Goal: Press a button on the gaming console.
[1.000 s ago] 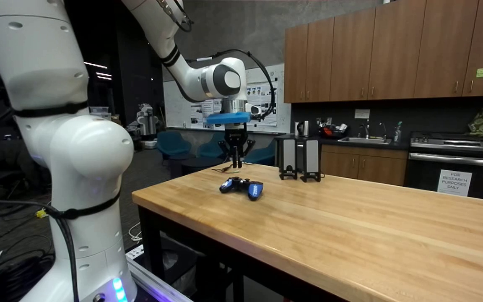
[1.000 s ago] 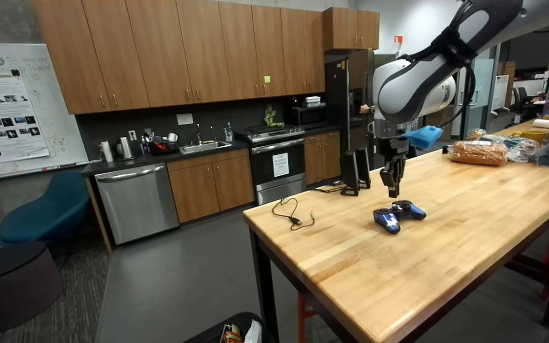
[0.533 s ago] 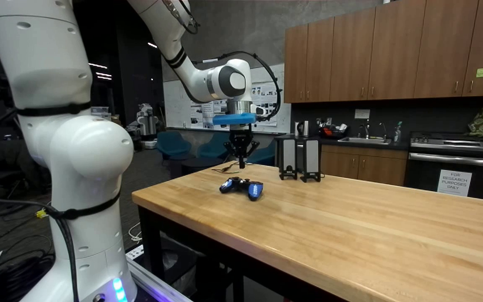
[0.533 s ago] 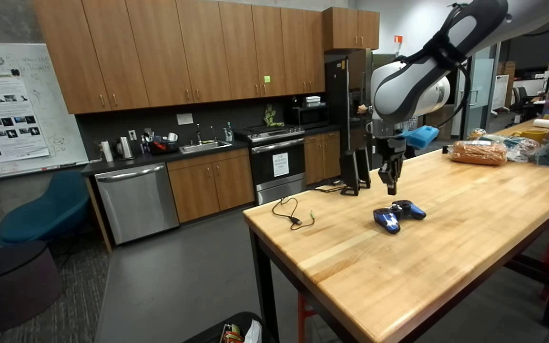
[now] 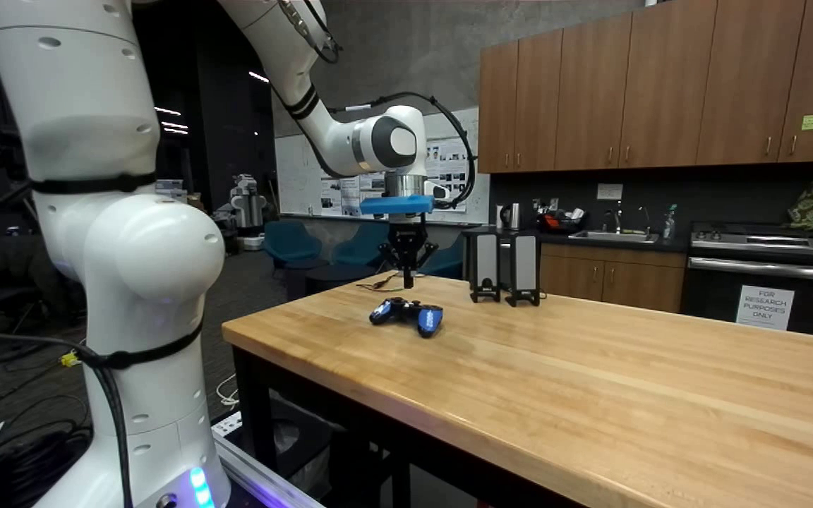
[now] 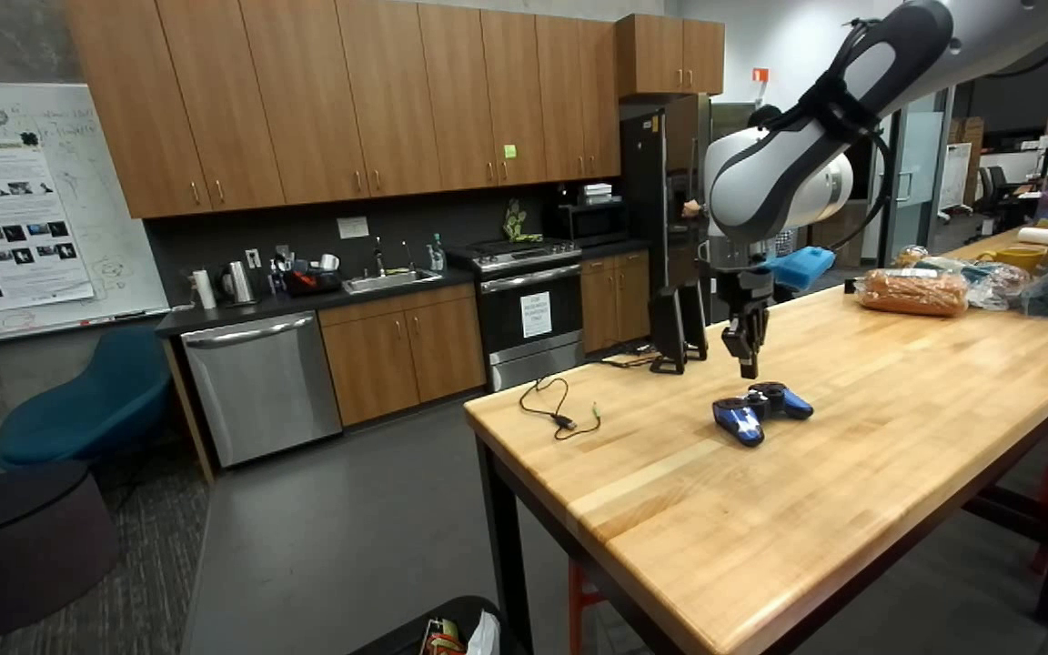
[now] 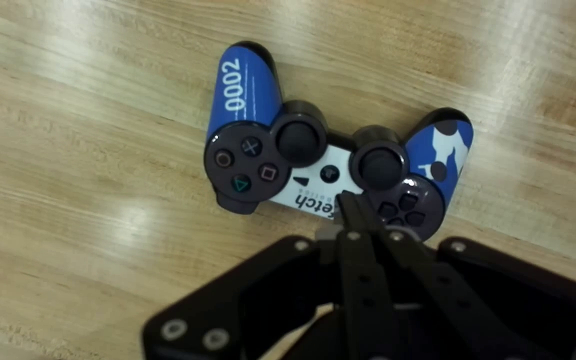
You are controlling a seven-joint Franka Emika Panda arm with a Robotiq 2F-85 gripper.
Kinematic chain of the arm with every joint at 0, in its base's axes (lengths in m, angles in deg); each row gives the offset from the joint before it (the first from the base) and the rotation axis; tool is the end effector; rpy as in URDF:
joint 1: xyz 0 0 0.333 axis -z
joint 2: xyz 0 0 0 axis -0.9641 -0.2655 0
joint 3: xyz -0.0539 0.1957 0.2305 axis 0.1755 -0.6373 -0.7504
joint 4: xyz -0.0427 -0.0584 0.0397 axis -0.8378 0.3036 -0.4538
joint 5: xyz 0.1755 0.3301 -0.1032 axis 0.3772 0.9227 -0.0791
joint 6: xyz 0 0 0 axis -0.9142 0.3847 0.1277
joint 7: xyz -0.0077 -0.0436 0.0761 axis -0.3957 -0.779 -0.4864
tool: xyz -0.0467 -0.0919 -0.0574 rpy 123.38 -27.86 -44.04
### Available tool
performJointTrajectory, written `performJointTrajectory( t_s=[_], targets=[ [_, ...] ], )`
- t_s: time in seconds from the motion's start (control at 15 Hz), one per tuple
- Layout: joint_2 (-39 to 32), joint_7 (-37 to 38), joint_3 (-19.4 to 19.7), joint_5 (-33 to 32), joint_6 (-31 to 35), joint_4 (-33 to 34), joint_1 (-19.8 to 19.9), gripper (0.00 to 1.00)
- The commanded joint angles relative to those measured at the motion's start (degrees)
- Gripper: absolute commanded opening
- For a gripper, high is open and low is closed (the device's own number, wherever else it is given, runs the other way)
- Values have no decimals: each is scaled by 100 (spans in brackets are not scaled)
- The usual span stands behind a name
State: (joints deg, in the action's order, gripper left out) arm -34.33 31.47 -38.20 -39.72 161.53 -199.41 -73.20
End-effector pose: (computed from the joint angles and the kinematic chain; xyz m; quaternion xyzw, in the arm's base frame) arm 0.4677 -0.0573 0.3465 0.9912 0.1270 -0.0263 0.0254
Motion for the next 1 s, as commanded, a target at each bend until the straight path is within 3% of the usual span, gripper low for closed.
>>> performJointTrajectory(
  t_s=[0.0,0.93],
  targets=[
    [-63,-151,7,168,-216,143,48,0],
    [-102,-187,6,343,-830,315,56,0]
  ],
)
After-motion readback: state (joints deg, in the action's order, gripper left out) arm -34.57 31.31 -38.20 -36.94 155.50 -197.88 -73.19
